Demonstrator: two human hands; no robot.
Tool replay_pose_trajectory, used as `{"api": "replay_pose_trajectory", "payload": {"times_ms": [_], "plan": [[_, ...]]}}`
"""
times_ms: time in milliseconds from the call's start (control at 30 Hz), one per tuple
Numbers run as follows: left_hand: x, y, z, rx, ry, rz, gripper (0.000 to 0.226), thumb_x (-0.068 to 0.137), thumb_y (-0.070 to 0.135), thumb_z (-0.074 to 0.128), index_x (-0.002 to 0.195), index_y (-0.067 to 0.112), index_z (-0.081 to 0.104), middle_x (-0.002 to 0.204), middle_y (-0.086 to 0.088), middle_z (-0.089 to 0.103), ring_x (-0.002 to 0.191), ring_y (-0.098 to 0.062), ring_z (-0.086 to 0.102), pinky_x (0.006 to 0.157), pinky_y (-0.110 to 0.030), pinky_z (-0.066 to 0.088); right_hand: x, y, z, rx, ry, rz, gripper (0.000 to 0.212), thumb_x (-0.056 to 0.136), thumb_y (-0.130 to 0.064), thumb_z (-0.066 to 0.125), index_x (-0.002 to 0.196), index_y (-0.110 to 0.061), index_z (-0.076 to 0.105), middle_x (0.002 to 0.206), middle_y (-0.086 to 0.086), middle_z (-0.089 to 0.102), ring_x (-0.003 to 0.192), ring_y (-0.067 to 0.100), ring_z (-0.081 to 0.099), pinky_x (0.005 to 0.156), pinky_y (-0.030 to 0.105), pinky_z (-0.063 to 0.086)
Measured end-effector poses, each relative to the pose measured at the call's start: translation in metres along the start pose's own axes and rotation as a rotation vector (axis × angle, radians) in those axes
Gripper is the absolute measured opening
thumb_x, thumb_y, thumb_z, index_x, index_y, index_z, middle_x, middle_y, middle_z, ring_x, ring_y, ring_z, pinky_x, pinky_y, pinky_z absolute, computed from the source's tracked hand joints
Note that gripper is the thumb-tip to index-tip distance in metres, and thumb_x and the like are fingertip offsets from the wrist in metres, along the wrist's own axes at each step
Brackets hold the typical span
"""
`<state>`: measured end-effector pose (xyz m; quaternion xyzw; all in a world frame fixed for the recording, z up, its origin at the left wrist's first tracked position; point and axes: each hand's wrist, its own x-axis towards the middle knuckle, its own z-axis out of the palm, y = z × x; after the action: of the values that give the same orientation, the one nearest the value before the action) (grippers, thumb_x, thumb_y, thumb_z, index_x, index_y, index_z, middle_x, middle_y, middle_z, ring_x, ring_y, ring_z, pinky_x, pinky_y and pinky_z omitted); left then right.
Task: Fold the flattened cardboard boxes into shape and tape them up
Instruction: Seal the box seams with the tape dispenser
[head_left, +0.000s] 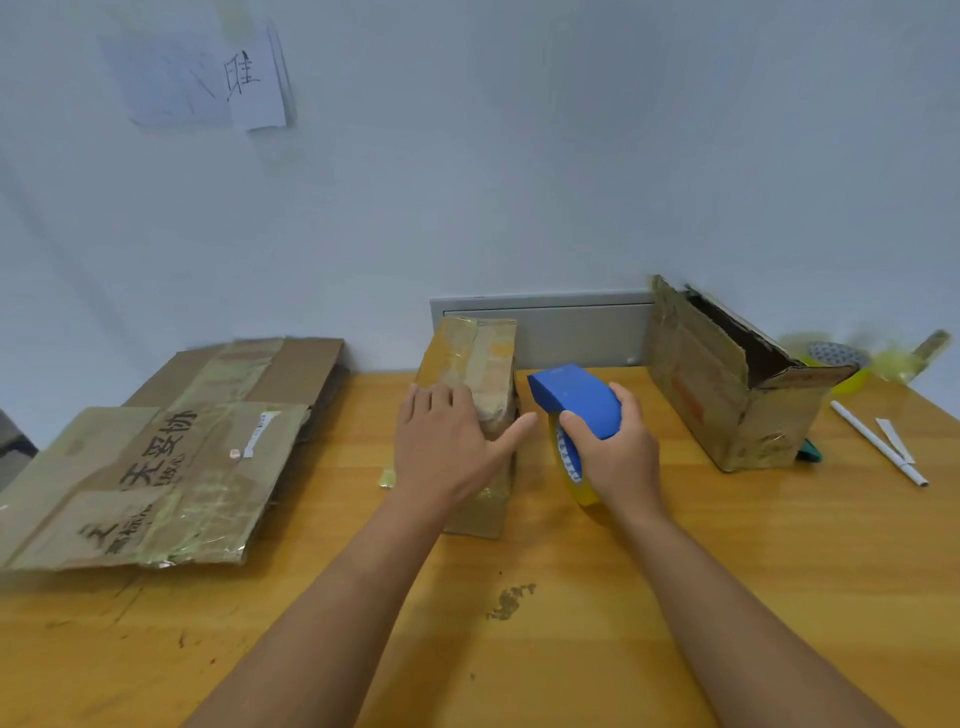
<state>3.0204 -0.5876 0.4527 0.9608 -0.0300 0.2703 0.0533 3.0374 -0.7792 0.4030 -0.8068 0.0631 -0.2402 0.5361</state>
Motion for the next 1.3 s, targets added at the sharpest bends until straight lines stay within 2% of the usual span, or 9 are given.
{"api": "replay_pose_trajectory", "payload": {"times_ms": [100, 233, 300, 433, 667, 767, 967, 1133, 1300], "plan": [[0.005, 0.012, 0.002, 0.07, -0.052, -0.082, 0.084, 0.088, 0.08, 0.019, 0.125, 0.013, 0.053, 0.128, -0.008, 0.057, 0.126, -0.029, 0.047, 0.12, -0.045, 0.016, 0.0, 0.003, 0.001, -0.001, 0.011, 0.023, 0.073, 0.086, -0.051, 0.07, 0.148, -0.026, 0.04, 0.113, -0.008, 0.054, 0.1, 0.018, 0.056, 0.076, 0.032, 0.048], [0.003, 0.013, 0.01, 0.072, -0.06, -0.095, 0.058, 0.091, 0.068, 0.036, 0.12, 0.02, 0.051, 0.127, -0.003, 0.054, 0.126, -0.03, 0.044, 0.118, -0.056, 0.012, -0.004, 0.006, -0.002, -0.027, 0.011, -0.024, 0.072, 0.088, -0.05, 0.068, 0.149, -0.027, 0.038, 0.108, -0.009, 0.054, 0.09, 0.011, 0.056, 0.069, 0.027, 0.048], [0.001, 0.006, 0.012, 0.074, -0.047, -0.066, 0.06, 0.089, 0.073, 0.035, 0.12, 0.024, 0.051, 0.127, -0.001, 0.054, 0.125, -0.029, 0.044, 0.115, -0.058, 0.018, -0.005, 0.008, -0.002, -0.028, 0.015, -0.022, 0.071, 0.088, -0.05, 0.068, 0.149, -0.028, 0.038, 0.108, -0.008, 0.055, 0.091, 0.012, 0.057, 0.069, 0.029, 0.049], [0.005, -0.011, 0.014, 0.026, -0.017, -0.007, 0.068, 0.083, 0.086, 0.03, 0.111, 0.029, 0.054, 0.118, 0.006, 0.058, 0.115, -0.023, 0.049, 0.097, -0.042, 0.04, -0.002, 0.007, -0.002, -0.034, 0.022, -0.025, 0.07, 0.088, -0.05, 0.069, 0.147, -0.027, 0.04, 0.097, -0.018, 0.051, 0.083, 0.005, 0.056, 0.064, 0.026, 0.047], [0.011, -0.006, 0.012, 0.021, -0.005, -0.019, 0.07, 0.076, 0.09, 0.029, 0.103, 0.032, 0.058, 0.108, 0.01, 0.059, 0.106, -0.018, 0.05, 0.083, -0.036, 0.038, 0.004, 0.006, -0.001, -0.04, -0.001, -0.013, 0.069, 0.087, -0.05, 0.069, 0.146, -0.027, 0.041, 0.107, -0.009, 0.054, 0.092, 0.014, 0.057, 0.071, 0.032, 0.052], [0.014, -0.014, 0.01, -0.049, 0.013, 0.044, 0.058, 0.081, 0.081, 0.034, 0.099, 0.033, 0.062, 0.103, 0.012, 0.061, 0.099, -0.014, 0.048, 0.075, -0.032, 0.028, 0.004, 0.006, -0.001, -0.044, 0.0, -0.016, 0.069, 0.088, -0.05, 0.068, 0.146, -0.027, 0.041, 0.109, -0.006, 0.054, 0.094, 0.016, 0.056, 0.073, 0.034, 0.054], [0.008, -0.005, 0.008, -0.081, 0.072, -0.052, 0.048, 0.087, 0.071, 0.049, 0.101, 0.029, 0.067, 0.101, 0.011, 0.062, 0.099, -0.016, 0.05, 0.077, -0.033, 0.028, 0.007, 0.006, 0.0, -0.051, 0.002, -0.022, 0.069, 0.088, -0.049, 0.069, 0.146, -0.025, 0.041, 0.105, -0.008, 0.053, 0.086, 0.011, 0.056, 0.065, 0.027, 0.05], [0.007, -0.004, 0.007, 0.029, -0.083, 0.042, 0.071, 0.079, 0.087, 0.033, 0.115, 0.032, 0.061, 0.114, 0.011, 0.057, 0.108, -0.017, 0.048, 0.085, -0.036, 0.037, 0.007, 0.006, -0.001, -0.047, -0.009, -0.023, 0.069, 0.088, -0.05, 0.069, 0.146, -0.026, 0.041, 0.106, -0.008, 0.053, 0.09, 0.012, 0.055, 0.069, 0.031, 0.051], [0.027, -0.018, -0.006, -0.146, -0.094, -0.019, 0.051, 0.09, 0.077, 0.029, 0.08, 0.037, 0.059, 0.079, 0.017, 0.045, 0.092, -0.014, 0.049, 0.078, -0.037, 0.022, 0.006, 0.005, -0.001, -0.042, -0.017, -0.02, 0.07, 0.088, -0.05, 0.069, 0.146, -0.025, 0.04, 0.112, -0.004, 0.055, 0.098, 0.02, 0.058, 0.075, 0.037, 0.055]]}}
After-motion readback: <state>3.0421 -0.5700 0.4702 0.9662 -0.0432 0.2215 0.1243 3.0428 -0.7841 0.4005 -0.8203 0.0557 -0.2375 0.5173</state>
